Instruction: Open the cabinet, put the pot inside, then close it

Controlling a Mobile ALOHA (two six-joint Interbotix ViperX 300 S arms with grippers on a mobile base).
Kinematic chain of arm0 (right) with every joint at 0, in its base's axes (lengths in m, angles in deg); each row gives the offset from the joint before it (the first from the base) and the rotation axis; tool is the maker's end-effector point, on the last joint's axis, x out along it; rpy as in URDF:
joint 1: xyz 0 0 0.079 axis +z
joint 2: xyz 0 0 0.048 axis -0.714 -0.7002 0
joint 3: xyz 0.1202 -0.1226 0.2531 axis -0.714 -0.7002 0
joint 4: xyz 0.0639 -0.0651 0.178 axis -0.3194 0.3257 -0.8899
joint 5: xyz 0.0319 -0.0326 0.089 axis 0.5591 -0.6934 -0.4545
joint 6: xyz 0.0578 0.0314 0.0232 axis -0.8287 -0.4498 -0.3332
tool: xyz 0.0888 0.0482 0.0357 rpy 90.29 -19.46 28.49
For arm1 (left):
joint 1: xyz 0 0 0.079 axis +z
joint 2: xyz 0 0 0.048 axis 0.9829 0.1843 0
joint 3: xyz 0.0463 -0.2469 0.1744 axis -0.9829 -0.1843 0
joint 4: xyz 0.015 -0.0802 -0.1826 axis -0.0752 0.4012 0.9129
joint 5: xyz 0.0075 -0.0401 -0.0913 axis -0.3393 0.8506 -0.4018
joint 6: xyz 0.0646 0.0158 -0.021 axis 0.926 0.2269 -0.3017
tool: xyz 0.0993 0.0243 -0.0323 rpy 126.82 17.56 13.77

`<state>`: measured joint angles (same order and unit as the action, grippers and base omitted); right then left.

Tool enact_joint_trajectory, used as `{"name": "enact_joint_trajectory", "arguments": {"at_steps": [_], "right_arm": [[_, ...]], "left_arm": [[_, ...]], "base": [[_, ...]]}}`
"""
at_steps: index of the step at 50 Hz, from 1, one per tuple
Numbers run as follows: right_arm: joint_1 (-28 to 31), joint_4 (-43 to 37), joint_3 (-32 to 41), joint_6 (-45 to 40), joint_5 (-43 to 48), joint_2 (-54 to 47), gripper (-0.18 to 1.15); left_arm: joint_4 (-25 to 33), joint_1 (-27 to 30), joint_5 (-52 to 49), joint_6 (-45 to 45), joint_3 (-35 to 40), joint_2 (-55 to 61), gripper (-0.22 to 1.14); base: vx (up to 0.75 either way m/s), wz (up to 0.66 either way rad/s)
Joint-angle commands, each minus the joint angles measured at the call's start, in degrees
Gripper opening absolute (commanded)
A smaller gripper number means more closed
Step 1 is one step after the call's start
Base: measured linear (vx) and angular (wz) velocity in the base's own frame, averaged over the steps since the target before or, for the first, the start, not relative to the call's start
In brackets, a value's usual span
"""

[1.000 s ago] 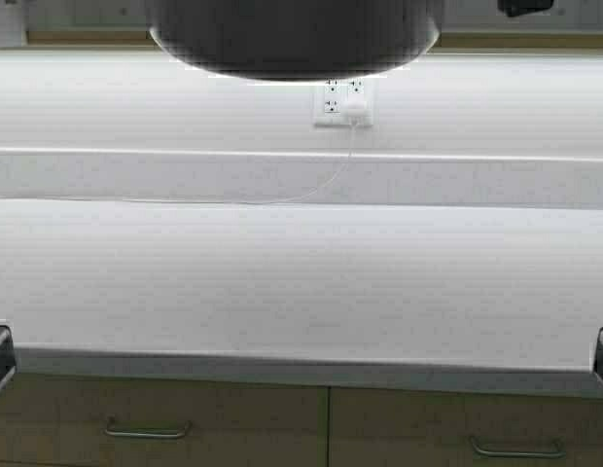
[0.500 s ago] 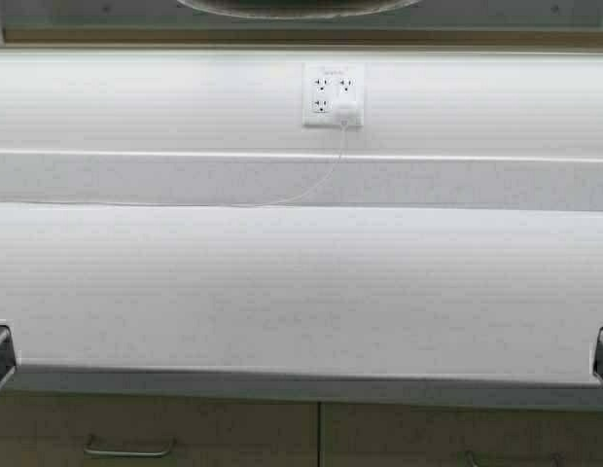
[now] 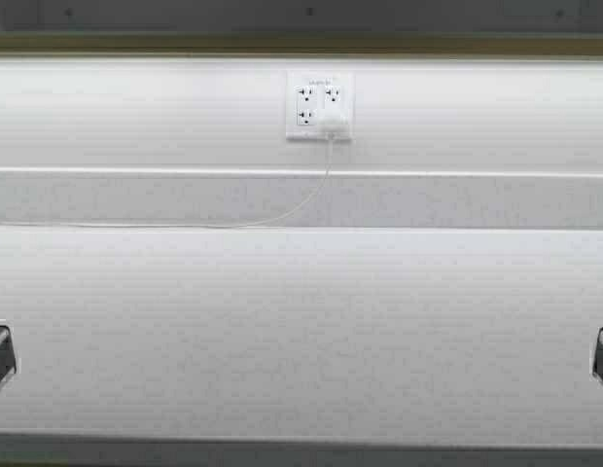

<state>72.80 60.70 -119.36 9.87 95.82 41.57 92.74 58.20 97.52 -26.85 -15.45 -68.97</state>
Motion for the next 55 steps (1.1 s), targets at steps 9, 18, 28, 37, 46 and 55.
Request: {"name": "enact_joint_trajectory", "arguments": {"at_steps": [9, 18, 28, 37, 46, 55], "right_arm": [[1.41, 0.53, 10.02, -1.76, -0.62, -6.86, 0.08], [0.18, 0.62, 10.81, -3.34, -0.53, -9.93, 0.08], [-1.32, 2.64, 10.46, -5.45, -0.62, -11.6, 0.08], [-1.76, 3.69, 10.46, -6.42, -0.62, -13.18, 0.08], [-1.76, 4.04, 8.79, -6.86, -0.62, -13.97, 0.08], [-1.76, 2.99, 6.86, -7.03, -0.44, -14.15, 0.14]], "left_arm": [[0.26, -2.29, -0.26, 0.18, 13.97, 11.16, 0.03], [0.97, -2.29, -0.79, -0.44, 17.84, 16.0, 0.03], [1.41, -2.29, -0.79, -0.18, 18.46, 18.19, 0.03], [1.32, -2.29, -0.35, -0.18, 18.81, 19.69, 0.03], [1.41, -2.29, -0.35, -0.35, 18.19, 19.86, 0.03], [2.37, -2.29, 0.44, -0.18, 16.7, 20.39, 0.1]], "base": [[0.14, 0.02], [0.09, 0.02], [0.05, 0.01], [0.04, 0.01], [0.04, 0.01], [0.03, 0.01]]}}
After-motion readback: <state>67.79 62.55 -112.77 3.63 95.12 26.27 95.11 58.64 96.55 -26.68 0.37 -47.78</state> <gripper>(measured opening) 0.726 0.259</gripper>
